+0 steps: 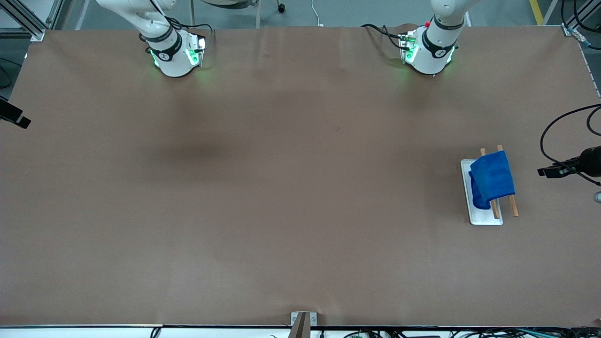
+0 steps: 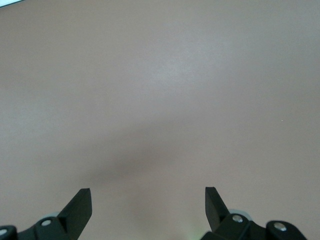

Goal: Right arm passes towel to left arm to hang
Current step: 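Open the left gripper and release the towel on the dowels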

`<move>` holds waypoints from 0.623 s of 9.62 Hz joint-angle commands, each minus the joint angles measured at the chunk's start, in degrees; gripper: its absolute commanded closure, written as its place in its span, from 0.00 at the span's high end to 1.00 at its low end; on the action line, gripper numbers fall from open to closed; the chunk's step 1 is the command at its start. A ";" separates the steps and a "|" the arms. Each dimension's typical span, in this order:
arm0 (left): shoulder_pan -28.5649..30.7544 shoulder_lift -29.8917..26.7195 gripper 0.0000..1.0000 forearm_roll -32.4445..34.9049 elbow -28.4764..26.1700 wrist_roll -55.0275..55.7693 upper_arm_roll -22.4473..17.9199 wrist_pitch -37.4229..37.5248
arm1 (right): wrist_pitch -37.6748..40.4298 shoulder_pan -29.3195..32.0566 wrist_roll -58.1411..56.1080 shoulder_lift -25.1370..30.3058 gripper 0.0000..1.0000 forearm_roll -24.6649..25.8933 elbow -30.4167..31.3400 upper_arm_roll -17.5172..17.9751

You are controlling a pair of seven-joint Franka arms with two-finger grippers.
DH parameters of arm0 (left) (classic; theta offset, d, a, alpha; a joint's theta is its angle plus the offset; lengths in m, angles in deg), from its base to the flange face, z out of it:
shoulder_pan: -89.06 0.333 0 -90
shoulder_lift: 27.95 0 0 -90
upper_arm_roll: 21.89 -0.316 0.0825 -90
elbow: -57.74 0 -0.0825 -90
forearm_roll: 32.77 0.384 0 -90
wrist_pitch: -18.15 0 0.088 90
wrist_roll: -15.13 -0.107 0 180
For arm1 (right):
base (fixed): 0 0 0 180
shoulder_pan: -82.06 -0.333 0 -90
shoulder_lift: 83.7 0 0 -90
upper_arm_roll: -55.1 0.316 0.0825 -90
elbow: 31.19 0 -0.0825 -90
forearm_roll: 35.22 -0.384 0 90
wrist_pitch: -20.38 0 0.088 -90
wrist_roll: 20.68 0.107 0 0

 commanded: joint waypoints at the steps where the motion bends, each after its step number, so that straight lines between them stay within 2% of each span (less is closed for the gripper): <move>1: 1.19 1.47 1.00 1.10 1.73 -4.40 0.26 -0.44 | 0.96 -0.02 -0.33 -0.56 1.00 0.76 -1.32 0.14; 5: -0.39 1.20 1.00 4.79 9.89 -12.99 1.58 0.26 | 1.05 0.07 -0.33 -0.56 1.00 0.67 -0.97 0.06; 6: -0.66 0.94 1.00 4.71 11.74 -13.90 3.15 1.83 | 0.96 0.07 -0.33 -0.56 1.00 0.67 -0.97 0.05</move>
